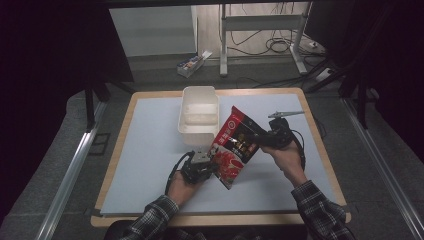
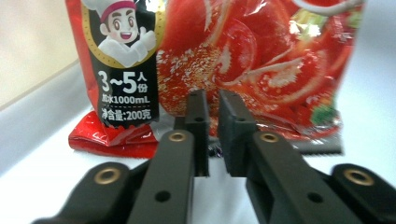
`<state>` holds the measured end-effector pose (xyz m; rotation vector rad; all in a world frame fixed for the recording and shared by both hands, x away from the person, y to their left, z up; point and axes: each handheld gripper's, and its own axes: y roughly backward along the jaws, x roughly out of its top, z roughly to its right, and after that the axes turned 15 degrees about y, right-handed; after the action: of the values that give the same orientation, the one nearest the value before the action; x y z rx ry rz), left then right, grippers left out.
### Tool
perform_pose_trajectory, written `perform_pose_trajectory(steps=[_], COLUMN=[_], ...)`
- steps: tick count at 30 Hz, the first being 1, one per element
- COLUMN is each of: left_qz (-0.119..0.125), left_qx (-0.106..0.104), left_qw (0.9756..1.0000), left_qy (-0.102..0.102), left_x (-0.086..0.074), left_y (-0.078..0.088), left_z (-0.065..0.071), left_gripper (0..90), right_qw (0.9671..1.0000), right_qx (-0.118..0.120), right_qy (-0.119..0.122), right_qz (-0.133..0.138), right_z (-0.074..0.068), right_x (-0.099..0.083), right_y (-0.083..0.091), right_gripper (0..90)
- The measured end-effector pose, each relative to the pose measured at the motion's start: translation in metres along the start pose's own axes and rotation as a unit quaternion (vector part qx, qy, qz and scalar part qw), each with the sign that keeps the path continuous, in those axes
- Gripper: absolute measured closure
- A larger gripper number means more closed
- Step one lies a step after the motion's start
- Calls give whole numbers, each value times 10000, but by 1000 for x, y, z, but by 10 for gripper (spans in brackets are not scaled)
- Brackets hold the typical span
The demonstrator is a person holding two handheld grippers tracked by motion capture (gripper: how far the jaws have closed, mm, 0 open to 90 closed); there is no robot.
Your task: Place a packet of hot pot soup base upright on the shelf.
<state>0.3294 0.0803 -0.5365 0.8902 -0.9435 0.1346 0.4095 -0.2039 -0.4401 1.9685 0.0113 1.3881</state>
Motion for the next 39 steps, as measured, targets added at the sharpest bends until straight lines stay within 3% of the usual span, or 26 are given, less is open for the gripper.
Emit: perform_pose_trajectory(steps=[5, 10, 14, 17, 21, 27, 39], left_qz=[184, 309, 295, 311, 306, 276, 253], left_qx=[-54, -109, -48, 27, 287, 310, 333], left_qw=[9997, 9994, 9995, 9995, 9991, 9991, 9991], left_qy=[-161, -104, -56, -26, 9, 27, -51], left_x=[0, -2, -4, -7, -12, -19, -41], left_y=[12, 21, 28, 33, 38, 47, 62], left_z=[8, 11, 10, 10, 12, 16, 22], left_gripper=[668, 481, 301, 240, 135, 52, 29], right_qw=[9999, 9998, 9994, 9990, 9984, 9976, 9953], right_qx=[-20, -53, -140, -234, -361, -540, -813], right_qy=[68, 197, 318, 384, 424, 435, 486], right_qz=[90, 63, 21, 6, 25, 73, 209], right_z=[-3, -7, -10, -9, -7, -1, 12], right_x=[10, 21, 30, 36, 43, 53, 77], right_y=[8, 17, 24, 30, 37, 45, 50], right_gripper=[699, 696, 691, 689, 686, 681, 679])
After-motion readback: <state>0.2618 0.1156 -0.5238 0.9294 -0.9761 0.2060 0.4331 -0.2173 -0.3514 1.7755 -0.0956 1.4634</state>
